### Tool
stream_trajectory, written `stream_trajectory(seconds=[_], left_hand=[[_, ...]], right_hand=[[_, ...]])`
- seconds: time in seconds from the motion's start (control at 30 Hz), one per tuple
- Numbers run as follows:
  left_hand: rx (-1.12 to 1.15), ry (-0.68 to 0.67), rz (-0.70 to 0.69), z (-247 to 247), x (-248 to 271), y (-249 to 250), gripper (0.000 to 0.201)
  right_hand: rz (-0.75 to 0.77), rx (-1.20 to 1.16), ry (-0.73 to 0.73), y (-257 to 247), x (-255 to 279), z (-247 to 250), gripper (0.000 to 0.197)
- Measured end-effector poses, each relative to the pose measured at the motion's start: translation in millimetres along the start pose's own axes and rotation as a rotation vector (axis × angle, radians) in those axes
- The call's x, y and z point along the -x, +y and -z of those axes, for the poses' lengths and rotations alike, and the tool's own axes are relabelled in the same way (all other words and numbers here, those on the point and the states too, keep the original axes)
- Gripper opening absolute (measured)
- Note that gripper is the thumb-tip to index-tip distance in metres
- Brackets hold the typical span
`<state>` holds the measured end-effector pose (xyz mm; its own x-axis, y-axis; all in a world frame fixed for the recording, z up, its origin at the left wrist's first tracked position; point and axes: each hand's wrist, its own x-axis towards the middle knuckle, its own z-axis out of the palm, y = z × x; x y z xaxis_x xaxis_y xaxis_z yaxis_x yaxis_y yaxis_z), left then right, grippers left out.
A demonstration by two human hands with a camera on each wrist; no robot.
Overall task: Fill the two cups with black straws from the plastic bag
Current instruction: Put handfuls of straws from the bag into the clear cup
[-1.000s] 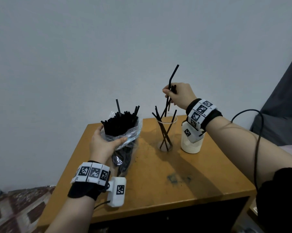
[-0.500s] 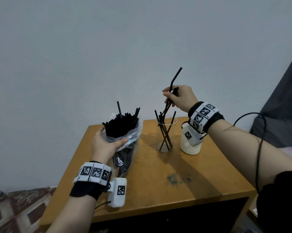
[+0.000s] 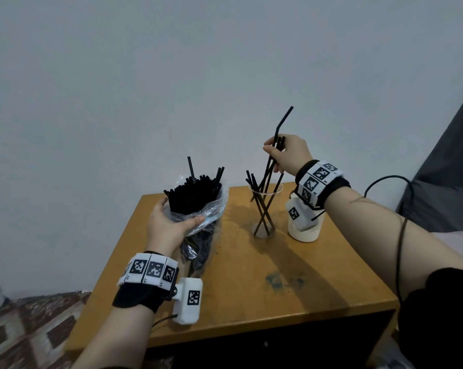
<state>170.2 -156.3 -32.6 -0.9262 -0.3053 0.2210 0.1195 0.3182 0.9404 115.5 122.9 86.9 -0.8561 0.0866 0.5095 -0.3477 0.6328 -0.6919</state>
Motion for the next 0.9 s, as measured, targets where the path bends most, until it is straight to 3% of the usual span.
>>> stream_trajectory(seconds=[0.17,0.37,0.53,0.63,0.7,0.83,0.9], left_hand=[[-0.012,-0.007,0.025,1,3,5,0.13],[0.007,-0.006,0.019,0,2,3,0.134],[0.014,-0.013,0.023,2,7,6,0.136],[0.013,-0.006,0.027,4,14,15,0.123],[0.005,0.012,0.048,4,14,14,0.112],[0.019,0.005,0.039,4,16,14,0.12],[0.024,0.008,0.055,2,18,15,0.111]], right_hand=[[-0.057,-0.015,0.066,12,-7,-2,0.021],[-0.103,0.195,-0.11,19,-2,-3,0.046],[-0.142,0.145,-0.02,24,4,1,0.031],[-0.103,0.118,0.078,23,11,5,0.026],[-0.095,0.102,0.147,24,16,7,0.027],[-0.166,0.051,0.212,25,30,7,0.034],[-0.194,0.014,0.207,21,39,5,0.034]])
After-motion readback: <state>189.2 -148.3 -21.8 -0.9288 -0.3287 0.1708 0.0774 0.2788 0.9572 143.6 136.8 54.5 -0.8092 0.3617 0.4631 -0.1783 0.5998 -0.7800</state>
